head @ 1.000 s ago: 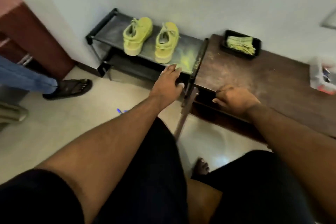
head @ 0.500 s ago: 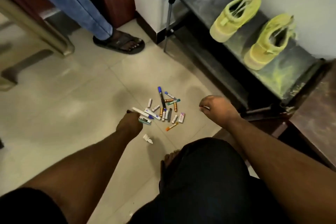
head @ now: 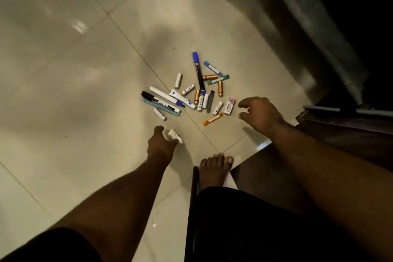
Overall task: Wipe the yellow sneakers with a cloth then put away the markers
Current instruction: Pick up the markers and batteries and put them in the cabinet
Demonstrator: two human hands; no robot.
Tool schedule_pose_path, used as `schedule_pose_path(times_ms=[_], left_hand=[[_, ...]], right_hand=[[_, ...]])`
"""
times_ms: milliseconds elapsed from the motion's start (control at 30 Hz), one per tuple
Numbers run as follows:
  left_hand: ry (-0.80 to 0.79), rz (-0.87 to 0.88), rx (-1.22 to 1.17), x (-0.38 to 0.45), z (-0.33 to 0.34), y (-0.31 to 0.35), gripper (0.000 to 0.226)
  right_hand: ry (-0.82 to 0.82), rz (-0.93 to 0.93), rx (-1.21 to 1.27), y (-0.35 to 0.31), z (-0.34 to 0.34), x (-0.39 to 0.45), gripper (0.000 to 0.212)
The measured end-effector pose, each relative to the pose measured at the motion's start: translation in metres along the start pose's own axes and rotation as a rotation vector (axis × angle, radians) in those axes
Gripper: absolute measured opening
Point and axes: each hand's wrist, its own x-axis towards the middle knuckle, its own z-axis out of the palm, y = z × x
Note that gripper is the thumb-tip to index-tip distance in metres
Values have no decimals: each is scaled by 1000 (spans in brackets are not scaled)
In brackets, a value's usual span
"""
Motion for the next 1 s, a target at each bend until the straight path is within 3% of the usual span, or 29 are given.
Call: schedule_pose_path(times_ms=[200,367,500,667,867,933,1000], left_hand=[[127,-68,-248,10,42,-2,47],[219,34,-315,16,55,-3,36],[208,106,-342,9,55,-6,40],[155,181,-283,-11,50,10,51],[84,373,-196,-19,51,47,31],[51,353,-220,-18,56,59,26],[20,341,-210,-16,58,72,26]], right_hand=[[64,248,253,1,42,43,56],[175,486,444,1,68,74,58],[225,474,464,-1,78,85,50],[146,479,369,-2,82,78,45],[160,377,173,5,97,57,45],[173,330,232,11,103,48,35],[181,358,462,12,97,41,23]])
